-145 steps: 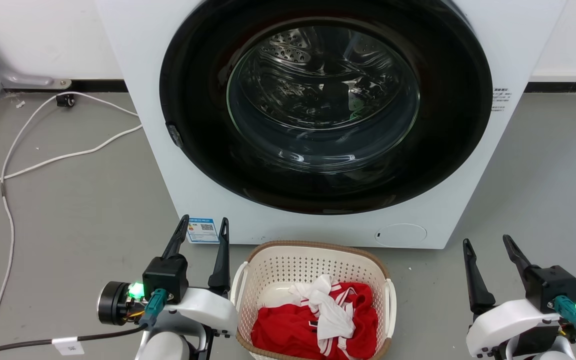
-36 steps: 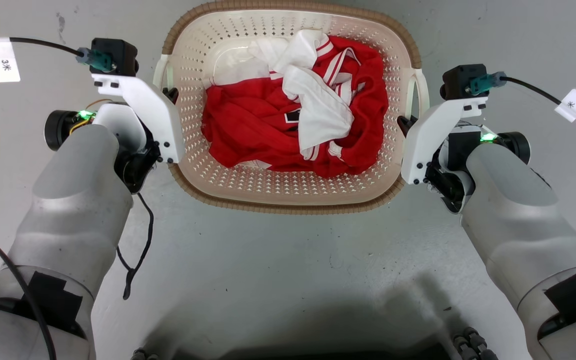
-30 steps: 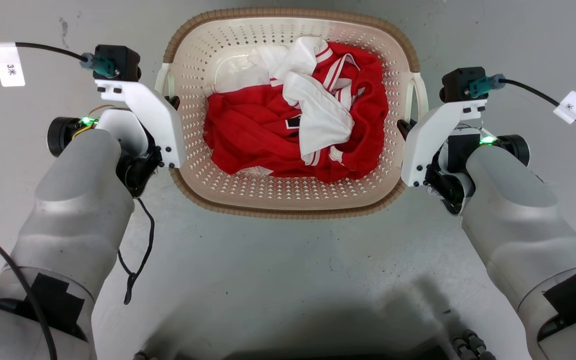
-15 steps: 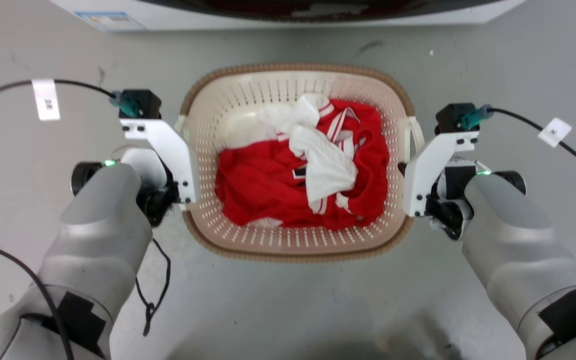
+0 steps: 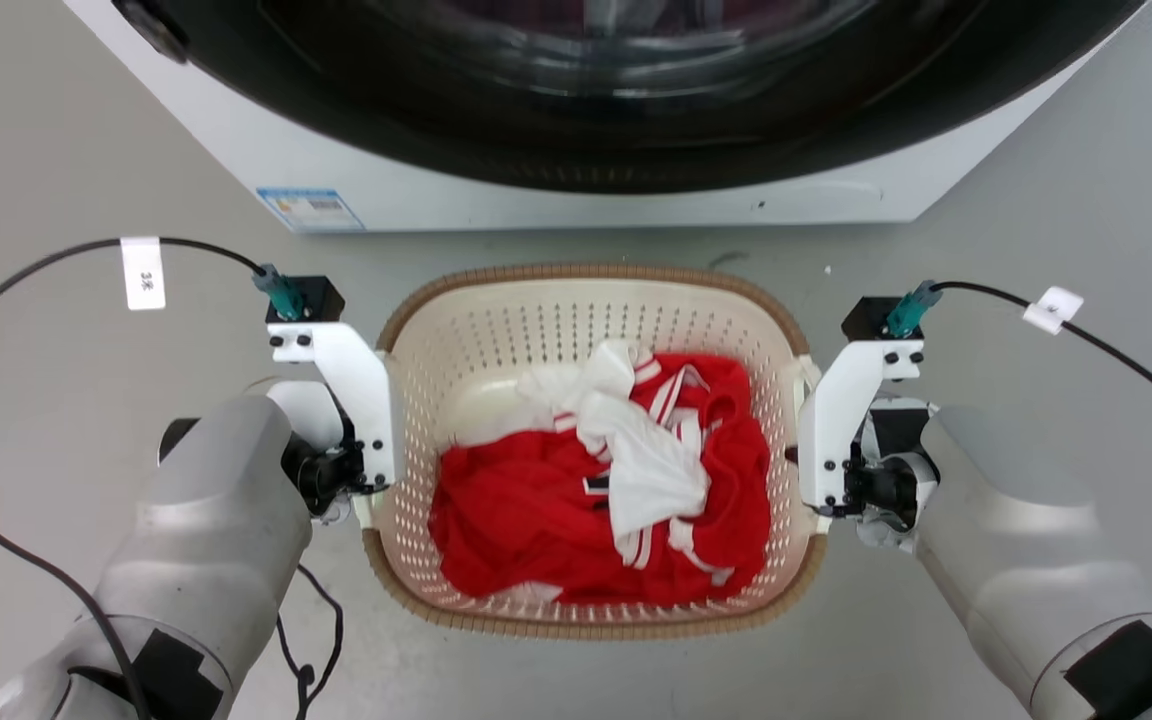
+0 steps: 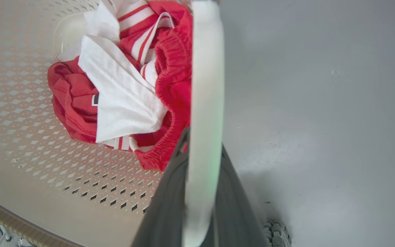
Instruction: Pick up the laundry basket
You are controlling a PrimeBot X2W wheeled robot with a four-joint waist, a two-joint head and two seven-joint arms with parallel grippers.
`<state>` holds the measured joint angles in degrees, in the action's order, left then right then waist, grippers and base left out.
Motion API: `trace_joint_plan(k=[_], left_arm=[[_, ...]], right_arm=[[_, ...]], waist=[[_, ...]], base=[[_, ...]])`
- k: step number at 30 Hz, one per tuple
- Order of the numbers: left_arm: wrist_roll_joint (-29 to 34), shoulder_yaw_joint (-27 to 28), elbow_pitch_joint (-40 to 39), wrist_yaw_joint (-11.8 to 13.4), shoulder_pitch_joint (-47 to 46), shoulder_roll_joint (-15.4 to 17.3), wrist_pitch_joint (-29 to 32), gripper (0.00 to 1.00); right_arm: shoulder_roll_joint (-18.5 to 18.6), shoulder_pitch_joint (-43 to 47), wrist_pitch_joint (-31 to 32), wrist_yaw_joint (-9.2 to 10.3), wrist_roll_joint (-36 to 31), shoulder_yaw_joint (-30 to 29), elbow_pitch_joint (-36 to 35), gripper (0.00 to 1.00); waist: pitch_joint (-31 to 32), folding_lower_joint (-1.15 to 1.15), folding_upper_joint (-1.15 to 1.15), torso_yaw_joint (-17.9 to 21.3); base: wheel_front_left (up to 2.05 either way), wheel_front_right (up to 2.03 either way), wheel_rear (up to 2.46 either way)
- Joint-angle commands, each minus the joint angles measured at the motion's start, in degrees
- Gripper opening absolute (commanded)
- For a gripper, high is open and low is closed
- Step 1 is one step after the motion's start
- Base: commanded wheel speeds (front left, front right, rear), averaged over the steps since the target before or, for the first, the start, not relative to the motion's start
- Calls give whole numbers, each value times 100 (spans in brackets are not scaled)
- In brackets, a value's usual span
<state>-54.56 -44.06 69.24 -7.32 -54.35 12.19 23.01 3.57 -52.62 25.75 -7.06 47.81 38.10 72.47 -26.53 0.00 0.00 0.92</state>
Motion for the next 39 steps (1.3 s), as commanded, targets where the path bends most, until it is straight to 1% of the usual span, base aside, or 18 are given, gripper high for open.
trace_joint_plan(k=[1, 6, 12, 13, 15, 16, 22, 33, 39], left_arm=[[-50, -42, -36, -26, 70, -81, 66, 0], [-160, -139, -7, -26, 192, -79, 333, 0], [-227, -246, 65, -26, 339, -117, 520, 0], [-227, -246, 65, -26, 339, -117, 520, 0], [-261, -279, 93, -26, 402, -146, 575, 0], [-292, -321, 128, -26, 480, -193, 693, 0], [-371, -407, 166, -27, 655, -275, 883, 0], [-470, -518, 207, -34, 956, -371, 924, 0], [-495, -572, 220, -33, 1030, -401, 903, 0]], right_arm=[[-126, 77, 134, -78, 103, 43, -92, 0], [-127, 167, 551, -78, 277, 117, -75, 0], [-127, 283, 837, -78, 450, 148, -44, 0], [-127, 283, 837, -78, 450, 148, -44, 0], [-128, 366, 917, -78, 534, 142, -40, 0], [-129, 455, 1074, -79, 639, 145, -29, 0], [-138, 607, 1324, -79, 756, 182, 14, 0], [-144, 810, 1601, -80, 710, 232, 89, 0], [-91, 932, 1618, -80, 664, 174, 105, 0]], waist=[[324, 0, 0, 24], [726, 0, 0, 19], [1167, 0, 0, -4], [1167, 0, 0, -4], [1348, 0, 0, -16], [1587, 0, 0, -28], [1983, 0, 0, -53], [2555, 0, 0, -46], [2713, 0, 0, -31]], base=[[0, 0, 0], [0, 0, 0], [0, 0, 0], [0, 0, 0], [0, 0, 0], [0, 0, 0], [0, 0, 0], [0, 0, 0], [0, 0, 0]])
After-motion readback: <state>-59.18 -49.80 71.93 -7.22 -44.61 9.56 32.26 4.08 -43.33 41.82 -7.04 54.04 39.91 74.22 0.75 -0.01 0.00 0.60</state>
